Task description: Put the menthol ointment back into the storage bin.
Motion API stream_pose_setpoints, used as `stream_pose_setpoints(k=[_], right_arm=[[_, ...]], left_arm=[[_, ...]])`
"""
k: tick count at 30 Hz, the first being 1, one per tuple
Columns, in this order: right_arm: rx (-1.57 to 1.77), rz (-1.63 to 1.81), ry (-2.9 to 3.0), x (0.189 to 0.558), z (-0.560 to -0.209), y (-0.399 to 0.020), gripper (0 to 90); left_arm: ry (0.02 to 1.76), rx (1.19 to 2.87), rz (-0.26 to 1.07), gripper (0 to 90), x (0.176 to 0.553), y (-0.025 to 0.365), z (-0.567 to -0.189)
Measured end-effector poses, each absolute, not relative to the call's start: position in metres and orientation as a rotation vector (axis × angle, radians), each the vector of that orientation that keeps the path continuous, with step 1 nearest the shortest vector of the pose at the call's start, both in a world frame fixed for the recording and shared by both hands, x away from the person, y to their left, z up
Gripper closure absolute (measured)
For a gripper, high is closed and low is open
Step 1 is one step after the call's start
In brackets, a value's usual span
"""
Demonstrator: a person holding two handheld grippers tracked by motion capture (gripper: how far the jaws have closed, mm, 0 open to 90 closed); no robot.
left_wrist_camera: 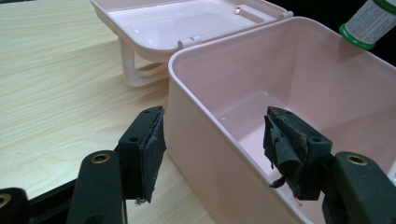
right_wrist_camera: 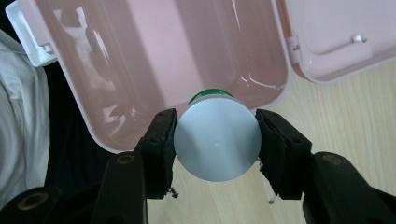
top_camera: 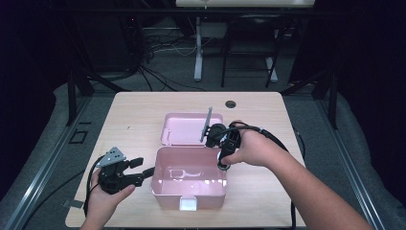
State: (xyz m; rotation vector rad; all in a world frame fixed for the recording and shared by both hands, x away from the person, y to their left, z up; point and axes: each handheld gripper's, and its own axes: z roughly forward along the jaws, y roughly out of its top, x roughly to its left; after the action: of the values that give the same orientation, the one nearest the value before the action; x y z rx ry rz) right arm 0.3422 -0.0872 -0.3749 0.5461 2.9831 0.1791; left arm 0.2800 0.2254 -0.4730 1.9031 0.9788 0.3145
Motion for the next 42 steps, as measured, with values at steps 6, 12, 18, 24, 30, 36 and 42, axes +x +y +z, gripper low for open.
stream_pose_setpoints(k=[6,12,18,24,30,36,42], right_arm=[[0.475,0.169,3.004,0.340,-0.382,-0.078,50.0],[0.429,0.165,3.011,0.340,-0.387,-0.071,49.9],[0.387,0.155,3.024,0.337,-0.390,-0.064,49.9],[0.369,0.112,3.034,0.339,-0.403,-0.062,50.0],[0.338,0.050,3.045,0.340,-0.418,-0.061,49.9],[0.307,0.033,3.052,0.339,-0.429,-0.060,49.9],[0.288,0.003,3.055,0.340,-0.439,-0.059,50.0]], left_arm=[[0.983,1.904,0.314,38.5,0.280,0.226,-0.473],[0.984,1.901,0.313,38.5,0.281,0.226,-0.474],[0.985,1.904,0.309,38.5,0.281,0.226,-0.474],[0.979,1.907,0.306,38.5,0.281,0.224,-0.475],[0.979,1.914,0.302,38.5,0.281,0.223,-0.476],[0.979,1.914,0.303,38.5,0.281,0.223,-0.476],[0.979,1.914,0.304,38.5,0.281,0.223,-0.477]])
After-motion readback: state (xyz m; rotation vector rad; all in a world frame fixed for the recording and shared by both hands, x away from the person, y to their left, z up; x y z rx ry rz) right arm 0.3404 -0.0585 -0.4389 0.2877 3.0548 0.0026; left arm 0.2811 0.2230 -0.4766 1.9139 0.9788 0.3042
